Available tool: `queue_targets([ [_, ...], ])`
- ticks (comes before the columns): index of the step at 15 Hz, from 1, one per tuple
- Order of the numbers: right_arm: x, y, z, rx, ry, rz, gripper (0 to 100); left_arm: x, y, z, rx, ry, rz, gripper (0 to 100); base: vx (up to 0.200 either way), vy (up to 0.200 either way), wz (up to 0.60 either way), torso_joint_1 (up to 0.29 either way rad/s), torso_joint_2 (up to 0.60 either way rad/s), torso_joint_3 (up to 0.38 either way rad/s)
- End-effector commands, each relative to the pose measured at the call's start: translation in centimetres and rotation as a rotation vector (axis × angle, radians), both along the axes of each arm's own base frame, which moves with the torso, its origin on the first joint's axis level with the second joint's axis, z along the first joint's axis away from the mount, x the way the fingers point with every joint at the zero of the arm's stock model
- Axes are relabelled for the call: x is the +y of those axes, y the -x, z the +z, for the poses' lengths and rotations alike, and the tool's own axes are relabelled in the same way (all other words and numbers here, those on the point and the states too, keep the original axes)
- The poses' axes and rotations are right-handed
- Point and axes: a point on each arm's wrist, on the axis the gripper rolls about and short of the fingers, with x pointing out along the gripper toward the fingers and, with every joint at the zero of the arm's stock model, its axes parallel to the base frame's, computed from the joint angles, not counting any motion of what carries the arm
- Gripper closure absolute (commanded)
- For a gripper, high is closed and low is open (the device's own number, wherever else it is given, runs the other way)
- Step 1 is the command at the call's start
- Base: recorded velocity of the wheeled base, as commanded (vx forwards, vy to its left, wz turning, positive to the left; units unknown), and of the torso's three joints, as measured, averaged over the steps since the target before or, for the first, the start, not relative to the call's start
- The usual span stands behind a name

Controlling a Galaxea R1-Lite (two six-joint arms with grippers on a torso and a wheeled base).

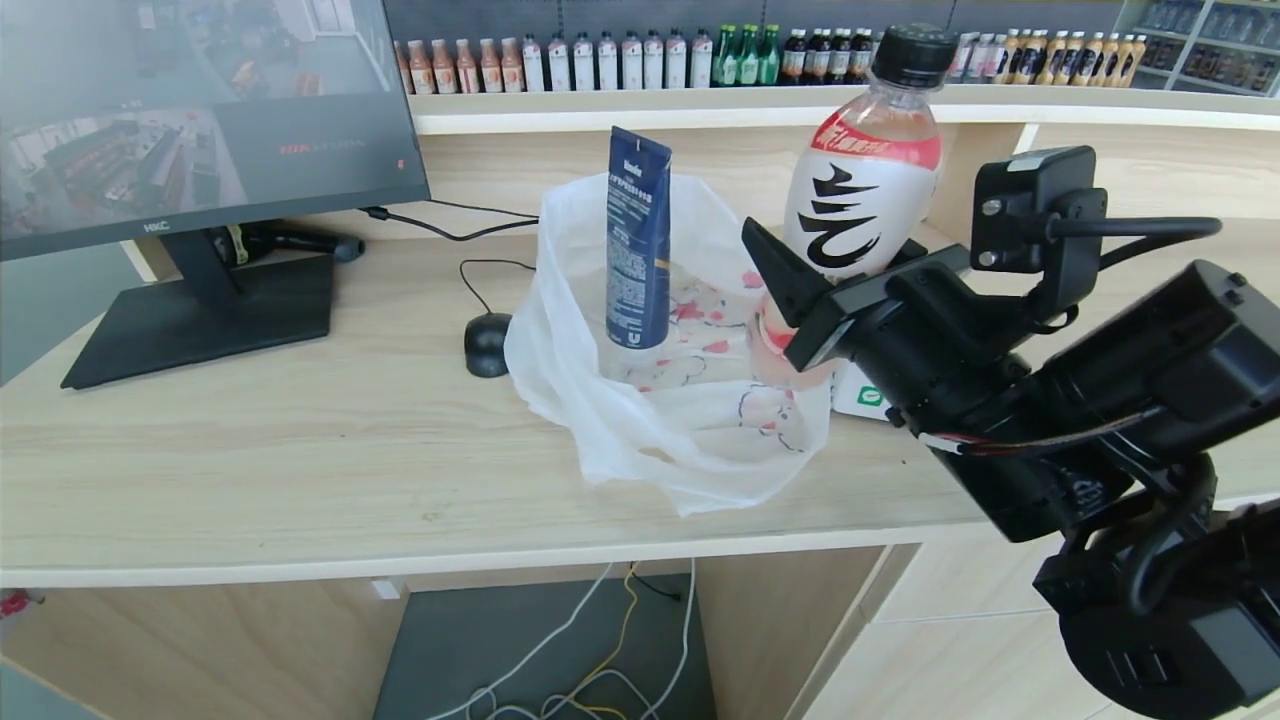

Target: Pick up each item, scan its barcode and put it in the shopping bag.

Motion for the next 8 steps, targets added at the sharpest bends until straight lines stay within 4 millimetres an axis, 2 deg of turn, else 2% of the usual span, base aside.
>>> queue_targets([
  [1,0.3,-0.5,1.4,0.002,-0.018,0.010,100,0.0,0.0,0.0,0.000,0.000,0.001,0,0.000,0.000,0.00,0.000,0.00,0.000],
  [4,1.4,-1.8,3.1,0.056,0.002,0.037,100,0.0,0.0,0.0,0.000,0.000,0.001,0,0.000,0.000,0.00,0.000,0.00,0.000],
  [8,2.4,-4.5,2.6,0.095,0.021,0.045,100,0.0,0.0,0.0,0.000,0.000,0.001,0,0.000,0.000,0.00,0.000,0.00,0.000],
])
